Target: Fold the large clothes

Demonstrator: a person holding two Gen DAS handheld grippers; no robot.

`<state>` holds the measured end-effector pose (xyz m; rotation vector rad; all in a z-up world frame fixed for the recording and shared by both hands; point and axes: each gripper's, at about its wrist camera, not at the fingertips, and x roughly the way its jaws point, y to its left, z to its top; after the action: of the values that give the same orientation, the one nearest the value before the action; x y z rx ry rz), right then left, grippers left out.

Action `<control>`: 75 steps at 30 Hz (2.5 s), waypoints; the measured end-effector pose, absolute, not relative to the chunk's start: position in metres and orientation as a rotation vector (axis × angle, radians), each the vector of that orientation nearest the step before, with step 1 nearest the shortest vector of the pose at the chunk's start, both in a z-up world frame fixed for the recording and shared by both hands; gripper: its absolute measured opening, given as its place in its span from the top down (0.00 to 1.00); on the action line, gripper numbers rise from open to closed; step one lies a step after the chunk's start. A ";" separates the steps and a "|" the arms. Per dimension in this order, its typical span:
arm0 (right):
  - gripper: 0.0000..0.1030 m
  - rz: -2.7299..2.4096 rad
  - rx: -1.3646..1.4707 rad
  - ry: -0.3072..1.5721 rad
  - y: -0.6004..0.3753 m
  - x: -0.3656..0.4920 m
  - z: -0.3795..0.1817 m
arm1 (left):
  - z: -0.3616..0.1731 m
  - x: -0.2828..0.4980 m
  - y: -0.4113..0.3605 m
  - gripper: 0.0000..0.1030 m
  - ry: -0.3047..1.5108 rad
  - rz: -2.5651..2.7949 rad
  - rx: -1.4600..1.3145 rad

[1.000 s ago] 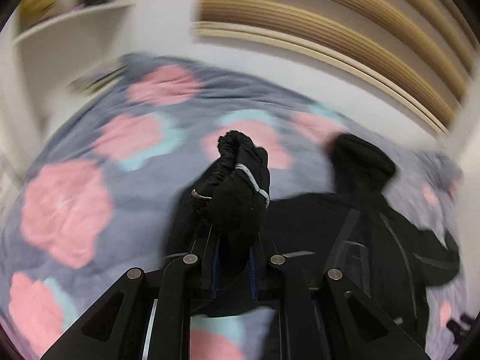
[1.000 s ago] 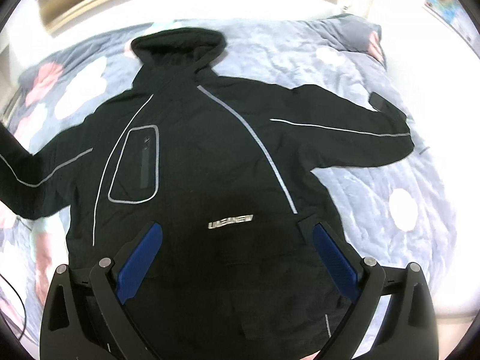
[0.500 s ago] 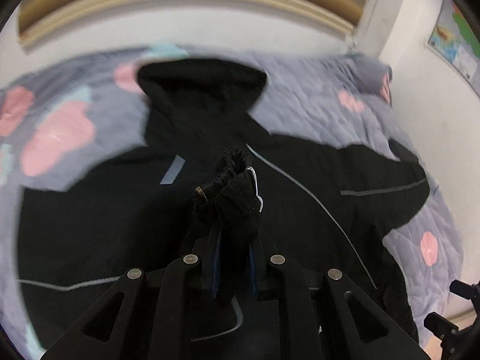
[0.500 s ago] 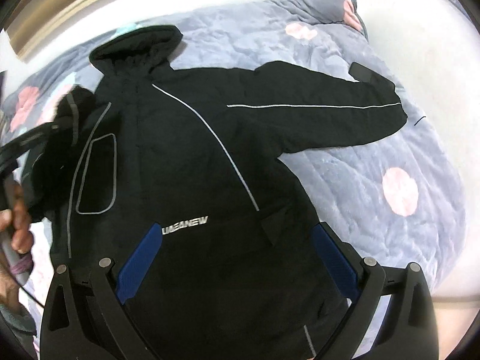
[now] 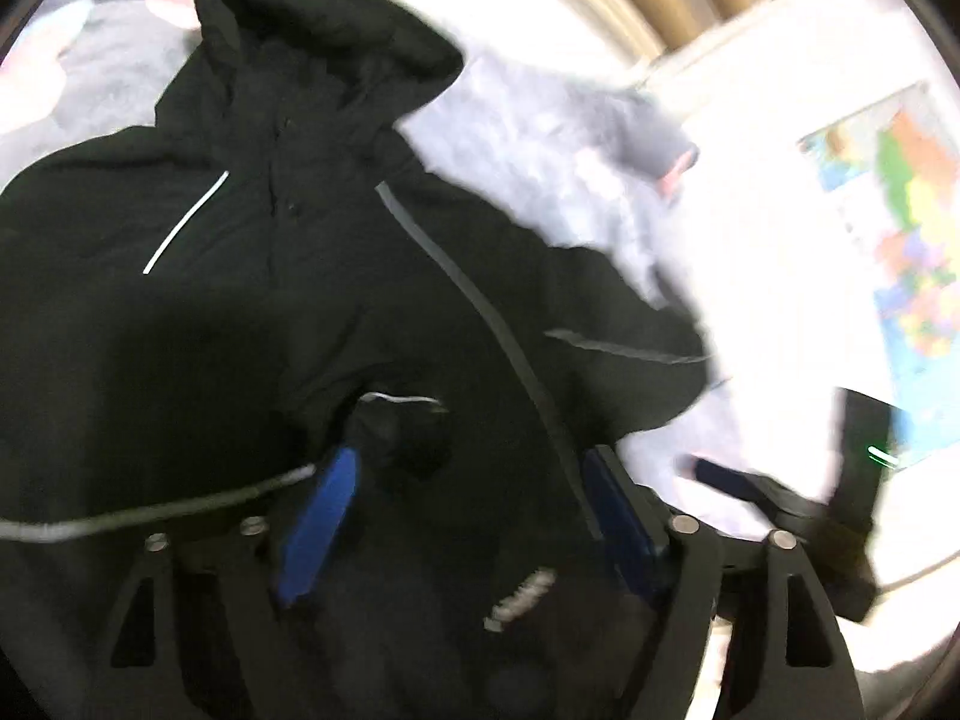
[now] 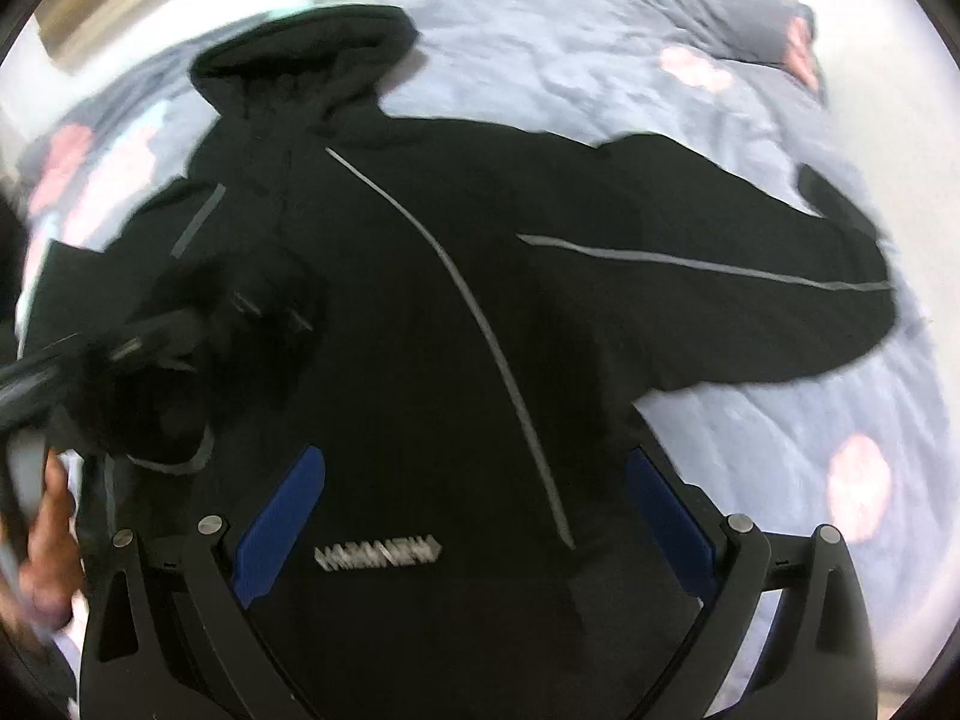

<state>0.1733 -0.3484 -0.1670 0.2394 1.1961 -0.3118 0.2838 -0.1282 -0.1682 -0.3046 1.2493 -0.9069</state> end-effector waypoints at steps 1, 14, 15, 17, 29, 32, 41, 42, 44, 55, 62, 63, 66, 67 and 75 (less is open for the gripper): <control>0.02 -0.287 0.256 1.189 -0.348 0.181 -0.168 | -0.163 0.281 -0.122 0.22 1.252 -0.907 -0.309; 0.02 -0.014 0.522 1.235 -0.310 0.273 -0.239 | -0.124 0.266 -0.028 0.23 1.181 -0.593 -0.241; 0.02 -0.024 0.542 1.241 -0.311 0.275 -0.246 | -0.124 0.264 -0.027 0.23 1.175 -0.587 -0.239; 0.15 -0.001 0.613 1.256 -0.311 0.281 -0.260 | -0.123 0.263 -0.022 0.23 1.174 -0.563 -0.235; 0.72 -0.067 0.332 0.940 -0.342 0.251 -0.132 | -0.101 0.283 -0.033 0.23 1.060 -0.509 -0.205; 0.72 -0.160 0.306 0.892 -0.389 0.236 -0.108 | -0.122 0.300 -0.055 0.23 1.086 -0.516 -0.173; 0.69 -0.198 0.432 1.206 -0.458 0.242 -0.251 | -0.256 0.342 -0.089 0.23 1.262 -0.286 0.064; 0.68 -0.180 0.470 1.215 -0.461 0.240 -0.267 | -0.255 0.343 -0.090 0.22 1.263 -0.281 0.068; 0.66 -0.152 0.533 1.206 -0.471 0.238 -0.281 | -0.254 0.345 -0.092 0.22 1.269 -0.274 0.089; 0.27 -0.139 0.495 1.051 -0.471 0.220 -0.195 | -0.185 0.334 -0.098 0.22 1.161 -0.356 0.017; 0.48 -0.174 0.305 1.200 -0.430 0.266 -0.245 | -0.257 0.346 -0.114 0.19 1.282 -0.252 0.095; 0.48 -0.188 0.281 1.228 -0.429 0.266 -0.260 | -0.258 0.344 -0.116 0.18 1.272 -0.244 0.114; 0.48 -0.207 0.211 1.251 -0.422 0.269 -0.275 | -0.258 0.346 -0.116 0.17 1.290 -0.223 0.116; 0.48 -0.206 0.203 1.255 -0.421 0.270 -0.275 | -0.257 0.346 -0.117 0.17 1.294 -0.219 0.115; 0.45 -0.140 0.388 1.159 -0.476 0.223 -0.233 | -0.212 0.291 -0.118 0.17 1.266 -0.310 0.084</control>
<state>0.2229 -0.4763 -0.2327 0.3883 1.1594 -0.1396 0.2906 -0.1184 -0.2122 0.0841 1.2660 -0.3101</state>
